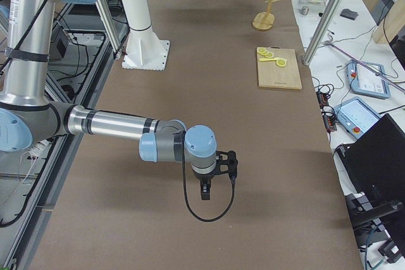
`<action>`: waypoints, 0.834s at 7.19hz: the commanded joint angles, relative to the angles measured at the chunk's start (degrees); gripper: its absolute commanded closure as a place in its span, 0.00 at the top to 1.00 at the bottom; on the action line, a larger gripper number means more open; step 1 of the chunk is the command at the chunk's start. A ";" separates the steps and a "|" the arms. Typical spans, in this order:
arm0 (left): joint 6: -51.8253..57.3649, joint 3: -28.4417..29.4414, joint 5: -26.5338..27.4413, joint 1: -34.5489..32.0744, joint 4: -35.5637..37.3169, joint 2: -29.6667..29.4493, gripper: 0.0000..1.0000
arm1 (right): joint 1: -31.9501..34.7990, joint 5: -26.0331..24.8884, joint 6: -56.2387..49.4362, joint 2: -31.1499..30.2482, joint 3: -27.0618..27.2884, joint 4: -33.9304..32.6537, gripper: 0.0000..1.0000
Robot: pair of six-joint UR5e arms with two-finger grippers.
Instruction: Hang cup on storage rack
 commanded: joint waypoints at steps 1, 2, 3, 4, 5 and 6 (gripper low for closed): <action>0.00 -0.11 0.01 0.21 -0.39 -0.13 0.98 | -0.11 -0.19 0.02 -0.35 0.02 -0.03 1.00; 0.00 -0.11 0.28 0.30 -0.30 -0.48 0.98 | -0.11 -0.19 0.02 -0.35 0.02 -0.03 1.00; 0.00 -0.11 0.54 0.30 -0.30 -0.40 0.98 | -0.11 -0.19 0.02 -0.26 -0.06 0.06 1.00; 0.00 -0.11 0.63 0.30 -0.30 -0.40 0.98 | -0.11 -0.19 0.02 -0.09 -0.15 0.06 1.00; 0.00 -0.11 0.63 0.30 -0.30 -0.40 0.98 | -0.11 -0.11 0.02 0.00 0.02 0.14 1.00; 0.00 -0.11 0.72 0.30 -0.30 -0.40 0.98 | -0.11 -0.19 0.02 0.09 0.02 0.15 1.00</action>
